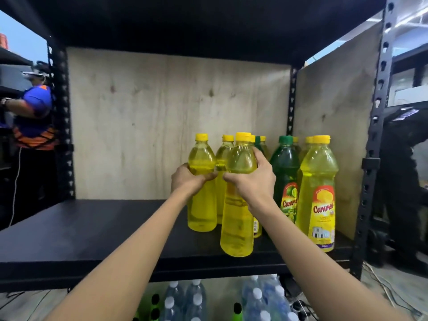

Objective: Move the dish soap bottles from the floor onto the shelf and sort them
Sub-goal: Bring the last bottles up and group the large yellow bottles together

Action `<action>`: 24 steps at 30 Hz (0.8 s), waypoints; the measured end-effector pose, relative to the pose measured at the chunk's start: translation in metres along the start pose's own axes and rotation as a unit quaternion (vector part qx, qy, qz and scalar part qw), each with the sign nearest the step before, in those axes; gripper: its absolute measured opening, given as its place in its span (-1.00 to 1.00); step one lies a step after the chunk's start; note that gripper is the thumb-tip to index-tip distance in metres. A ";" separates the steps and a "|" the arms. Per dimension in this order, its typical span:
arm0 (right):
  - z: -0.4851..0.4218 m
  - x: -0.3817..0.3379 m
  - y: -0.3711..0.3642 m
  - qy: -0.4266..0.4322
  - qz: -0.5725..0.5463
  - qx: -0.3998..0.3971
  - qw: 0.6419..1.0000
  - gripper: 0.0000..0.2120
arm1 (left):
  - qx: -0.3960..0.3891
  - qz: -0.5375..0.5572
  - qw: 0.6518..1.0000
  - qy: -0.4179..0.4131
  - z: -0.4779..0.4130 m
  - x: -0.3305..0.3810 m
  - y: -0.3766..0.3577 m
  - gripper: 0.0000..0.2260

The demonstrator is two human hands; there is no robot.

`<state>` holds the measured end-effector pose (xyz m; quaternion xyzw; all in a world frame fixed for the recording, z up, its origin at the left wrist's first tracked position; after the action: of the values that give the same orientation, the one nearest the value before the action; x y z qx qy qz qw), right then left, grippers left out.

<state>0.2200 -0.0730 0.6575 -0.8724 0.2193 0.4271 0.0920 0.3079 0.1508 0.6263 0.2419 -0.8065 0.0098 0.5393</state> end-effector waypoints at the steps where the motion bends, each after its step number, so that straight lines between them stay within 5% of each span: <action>1: 0.001 -0.002 -0.001 0.005 0.004 0.000 1.000 -0.17 | -0.010 -0.006 1.000 0.002 0.001 0.000 0.000 -0.38; 6: 0.002 -0.002 -0.005 0.013 0.030 -0.014 0.999 -0.21 | -0.002 -0.070 0.998 0.001 0.033 0.004 0.011 -0.21; 9: 0.000 -0.003 -0.009 -0.009 0.065 -0.045 0.997 -0.01 | 0.064 0.018 0.994 -0.086 0.091 0.016 0.026 -0.37; 12: -0.007 0.001 -0.012 -0.098 0.035 -0.126 0.987 0.19 | -0.066 0.072 0.991 -0.091 0.139 0.008 -0.011 -0.36; 16: -0.011 -0.007 -0.011 -0.173 -0.002 -0.228 0.958 -0.12 | -0.080 -0.057 0.991 -0.090 0.164 0.001 -0.045 -0.11; 19: -0.013 -0.009 -0.005 -0.174 0.020 -0.235 0.956 -0.06 | -0.096 -0.025 0.991 -0.092 0.151 -0.003 -0.044 -0.19; 24: -0.005 -0.023 0.000 -0.095 0.112 -0.189 0.971 -0.10 | -0.308 0.085 0.947 -0.030 0.128 -0.029 -0.043 -0.34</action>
<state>0.2107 -0.0679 0.6787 -0.7991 0.2207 0.5497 -0.1026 0.2234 0.0882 0.5372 -0.0050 -0.8036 -0.2007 0.5602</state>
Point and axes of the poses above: each hand's wrist, its own z-axis away from the middle knuckle, its own y-axis out of the back of the hand, x = y × z, the point moved 10 cm from there along -z, towards the middle knuckle, and after that the axes turned 1 degree about -y, right-handed, at the moved point
